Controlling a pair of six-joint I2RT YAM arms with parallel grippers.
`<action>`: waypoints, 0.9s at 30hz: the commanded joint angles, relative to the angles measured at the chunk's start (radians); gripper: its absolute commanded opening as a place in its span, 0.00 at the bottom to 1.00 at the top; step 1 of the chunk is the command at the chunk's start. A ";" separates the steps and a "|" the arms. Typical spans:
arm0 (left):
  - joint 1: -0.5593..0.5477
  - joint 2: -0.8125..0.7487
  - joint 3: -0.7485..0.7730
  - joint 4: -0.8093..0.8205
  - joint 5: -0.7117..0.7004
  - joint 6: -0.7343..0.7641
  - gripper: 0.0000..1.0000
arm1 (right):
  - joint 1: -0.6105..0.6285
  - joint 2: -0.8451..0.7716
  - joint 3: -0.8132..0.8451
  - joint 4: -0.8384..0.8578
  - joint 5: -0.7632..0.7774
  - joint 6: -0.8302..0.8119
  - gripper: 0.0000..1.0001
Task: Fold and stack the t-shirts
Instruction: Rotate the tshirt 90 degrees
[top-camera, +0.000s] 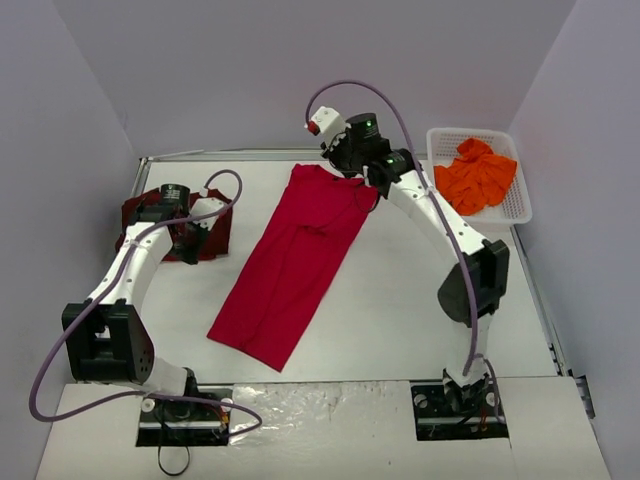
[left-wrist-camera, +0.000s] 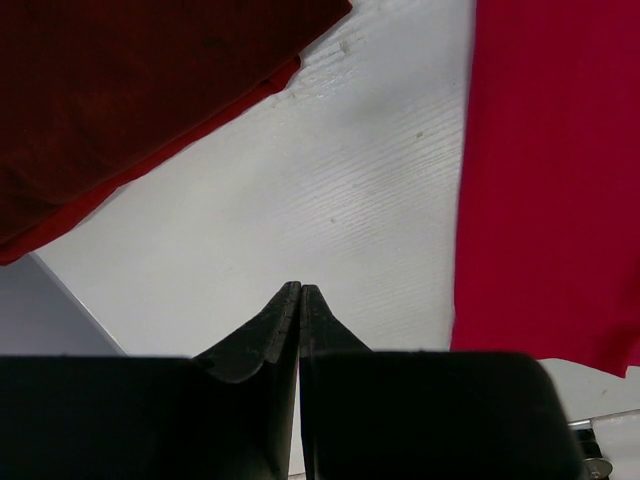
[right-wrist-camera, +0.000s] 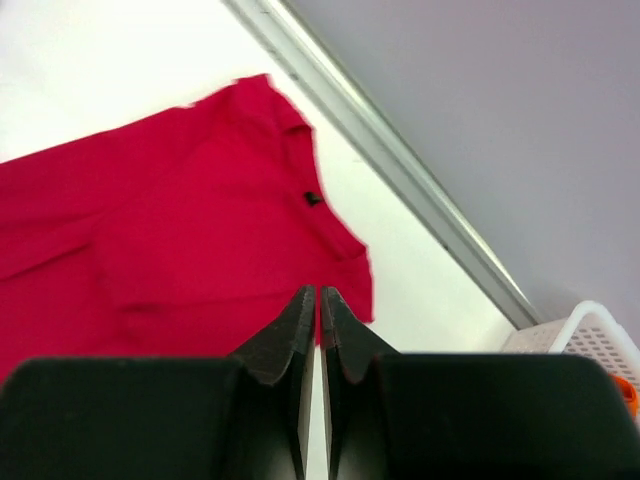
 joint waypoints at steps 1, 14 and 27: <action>0.009 -0.056 0.007 -0.001 0.032 -0.011 0.02 | 0.011 -0.086 -0.116 -0.272 -0.201 0.021 0.00; 0.076 -0.233 -0.045 0.084 0.020 -0.109 0.02 | 0.151 -0.148 -0.316 -0.509 -0.378 -0.033 0.00; 0.177 -0.423 -0.148 0.132 -0.058 -0.176 0.02 | 0.298 -0.057 -0.393 -0.529 -0.424 -0.035 0.00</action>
